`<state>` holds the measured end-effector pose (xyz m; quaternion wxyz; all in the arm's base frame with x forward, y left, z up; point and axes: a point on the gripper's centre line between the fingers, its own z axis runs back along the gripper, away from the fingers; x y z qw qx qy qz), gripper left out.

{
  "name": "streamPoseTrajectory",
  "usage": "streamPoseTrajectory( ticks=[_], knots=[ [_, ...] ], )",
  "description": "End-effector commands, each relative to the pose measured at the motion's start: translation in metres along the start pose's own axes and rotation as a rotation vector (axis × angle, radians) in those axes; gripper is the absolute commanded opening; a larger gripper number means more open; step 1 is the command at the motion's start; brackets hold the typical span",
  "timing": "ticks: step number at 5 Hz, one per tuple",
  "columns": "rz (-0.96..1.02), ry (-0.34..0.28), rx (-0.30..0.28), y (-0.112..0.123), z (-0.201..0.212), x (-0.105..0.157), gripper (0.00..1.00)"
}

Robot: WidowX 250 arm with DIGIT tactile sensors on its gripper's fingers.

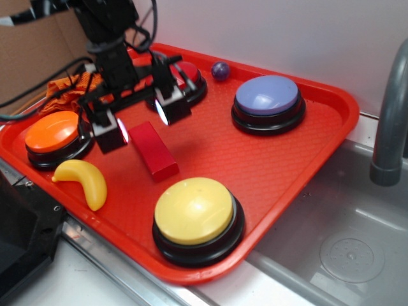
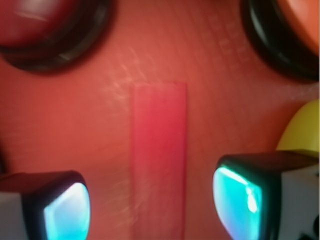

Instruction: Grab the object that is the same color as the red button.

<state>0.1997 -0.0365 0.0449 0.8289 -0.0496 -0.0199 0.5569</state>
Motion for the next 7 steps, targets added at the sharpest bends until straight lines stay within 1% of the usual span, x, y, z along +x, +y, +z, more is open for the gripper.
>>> streamPoseTrajectory(
  ticks=[1,2,3,4,5,6,7],
  knots=[
    [-0.022,-0.035,0.007,-0.004,-0.029,0.001,1.0],
    [-0.003,-0.031,-0.055,-0.006,-0.028,0.005,0.95],
    [-0.005,-0.021,-0.074,-0.008,-0.024,0.009,0.0],
    [-0.041,-0.027,-0.081,-0.012,-0.015,0.015,0.0],
    [-0.077,0.0,-0.083,-0.022,0.009,0.028,0.0],
    [-0.322,0.049,0.001,-0.037,0.05,0.036,0.0],
    [-0.57,0.086,-0.029,-0.044,0.09,0.033,0.0]
  ],
)
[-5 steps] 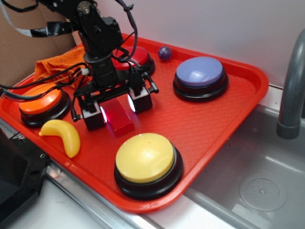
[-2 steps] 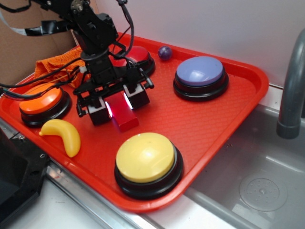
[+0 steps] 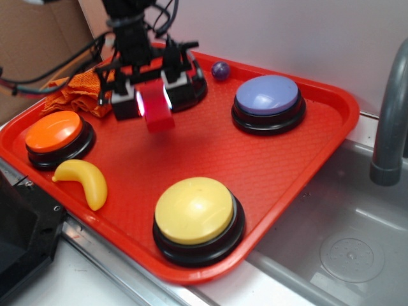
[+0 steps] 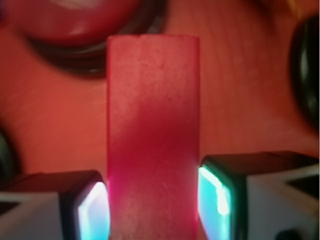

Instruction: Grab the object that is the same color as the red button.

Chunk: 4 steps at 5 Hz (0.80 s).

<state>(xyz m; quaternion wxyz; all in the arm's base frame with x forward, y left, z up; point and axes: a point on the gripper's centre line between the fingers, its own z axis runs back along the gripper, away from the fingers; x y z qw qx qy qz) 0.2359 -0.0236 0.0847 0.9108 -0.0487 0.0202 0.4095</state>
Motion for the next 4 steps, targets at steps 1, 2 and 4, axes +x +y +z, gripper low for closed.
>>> streamPoseTrajectory(
  ticks=[1,2,4],
  knots=[
    [-0.432,0.007,-0.101,-0.005,0.088,-0.001,0.0],
    [-0.542,0.009,-0.136,-0.001,0.117,-0.01,0.0],
    [-0.646,-0.038,-0.144,0.009,0.115,-0.028,0.0]
  ],
)
